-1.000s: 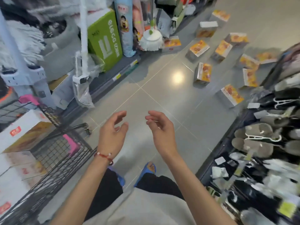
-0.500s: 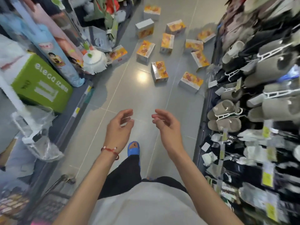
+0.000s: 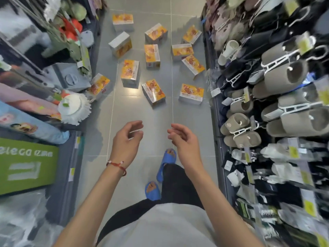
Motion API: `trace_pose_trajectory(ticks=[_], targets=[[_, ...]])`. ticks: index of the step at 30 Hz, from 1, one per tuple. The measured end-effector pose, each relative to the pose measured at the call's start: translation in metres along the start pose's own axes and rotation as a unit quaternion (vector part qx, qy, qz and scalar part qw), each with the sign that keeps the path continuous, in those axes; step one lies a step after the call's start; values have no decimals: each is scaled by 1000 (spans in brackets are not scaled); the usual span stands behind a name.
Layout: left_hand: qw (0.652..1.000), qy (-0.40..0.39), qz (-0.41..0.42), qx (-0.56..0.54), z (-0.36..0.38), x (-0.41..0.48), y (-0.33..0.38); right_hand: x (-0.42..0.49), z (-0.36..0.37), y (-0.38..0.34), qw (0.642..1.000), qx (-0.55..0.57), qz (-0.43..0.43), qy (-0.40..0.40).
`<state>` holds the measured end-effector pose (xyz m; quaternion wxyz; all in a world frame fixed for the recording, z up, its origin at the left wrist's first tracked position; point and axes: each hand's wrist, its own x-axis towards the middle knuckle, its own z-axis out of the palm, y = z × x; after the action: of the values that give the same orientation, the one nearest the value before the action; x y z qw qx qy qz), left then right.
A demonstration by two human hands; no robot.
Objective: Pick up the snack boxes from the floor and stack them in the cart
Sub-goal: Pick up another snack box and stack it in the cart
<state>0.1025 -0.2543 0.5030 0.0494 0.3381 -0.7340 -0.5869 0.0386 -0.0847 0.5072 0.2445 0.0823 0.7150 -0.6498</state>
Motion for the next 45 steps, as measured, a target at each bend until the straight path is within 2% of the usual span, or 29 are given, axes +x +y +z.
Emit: trace_pose_trajectory(ticks=[16,22,28,35,45], targets=[[998,-46,-41,26,25,322,93,286,75,-135,997,-23,79,10],[991,-102,-75,42,17,450,95,385,117,-162,992,-7,119,46],[974,-174,-111,93,19,577,89,470,164,-165,977,24,177,118],[944,-234,-145,182,45,688,49,551,188,-122,939,89,266,198],[896,-284,-198,279,112,772,-91,647,191,21,907,120,332,230]])
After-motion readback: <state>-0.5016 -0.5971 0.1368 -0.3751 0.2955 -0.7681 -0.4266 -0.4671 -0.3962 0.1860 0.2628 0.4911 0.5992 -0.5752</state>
